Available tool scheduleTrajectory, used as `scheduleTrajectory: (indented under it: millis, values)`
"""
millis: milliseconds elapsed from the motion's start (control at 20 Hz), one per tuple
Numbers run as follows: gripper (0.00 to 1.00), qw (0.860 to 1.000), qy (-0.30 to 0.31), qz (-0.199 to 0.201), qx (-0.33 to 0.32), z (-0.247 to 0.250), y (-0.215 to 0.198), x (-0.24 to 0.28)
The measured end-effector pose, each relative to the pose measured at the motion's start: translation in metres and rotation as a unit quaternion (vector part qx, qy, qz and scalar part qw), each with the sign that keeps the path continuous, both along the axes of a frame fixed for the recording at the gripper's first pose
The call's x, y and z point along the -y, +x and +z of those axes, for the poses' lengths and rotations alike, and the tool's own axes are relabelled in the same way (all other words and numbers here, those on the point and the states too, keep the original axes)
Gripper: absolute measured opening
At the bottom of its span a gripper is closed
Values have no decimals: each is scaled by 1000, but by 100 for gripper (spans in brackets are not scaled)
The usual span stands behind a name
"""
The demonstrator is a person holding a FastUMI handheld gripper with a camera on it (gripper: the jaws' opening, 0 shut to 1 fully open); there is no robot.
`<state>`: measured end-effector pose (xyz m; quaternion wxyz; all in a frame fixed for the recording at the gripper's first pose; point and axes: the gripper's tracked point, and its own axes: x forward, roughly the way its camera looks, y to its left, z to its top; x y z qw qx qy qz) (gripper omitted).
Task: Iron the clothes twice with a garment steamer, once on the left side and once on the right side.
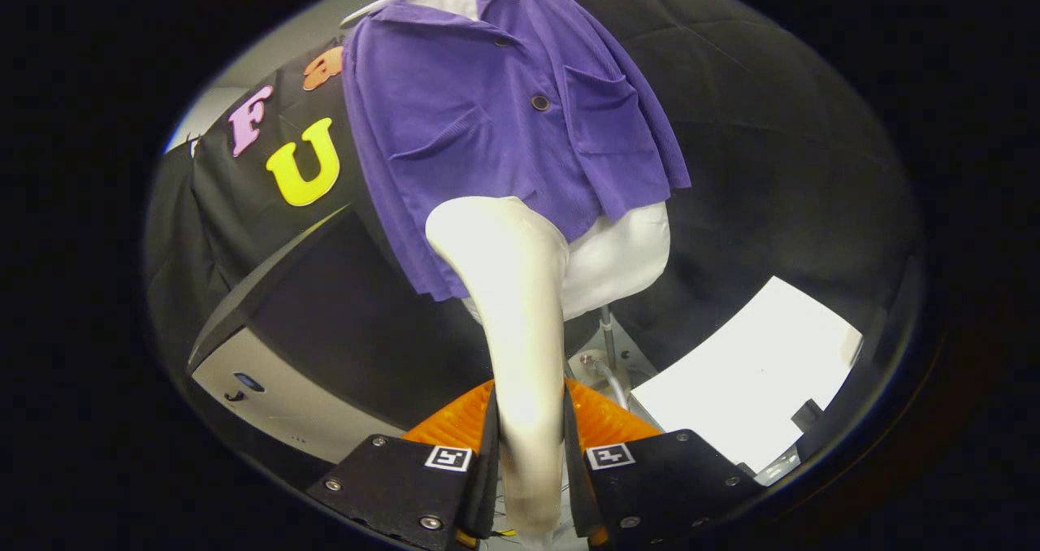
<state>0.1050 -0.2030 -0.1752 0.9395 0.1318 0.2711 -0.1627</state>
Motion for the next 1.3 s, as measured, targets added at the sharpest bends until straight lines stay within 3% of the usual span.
scheduleTrajectory:
  millis: [700, 1050, 1300]
  values:
    - [37, 991, -26, 91, 96, 109, -81, -117]
    - [37, 984, -45, 141, 98, 121, -94, -153]
    - [37, 984, -44, 145, 94, 122, -93, -158]
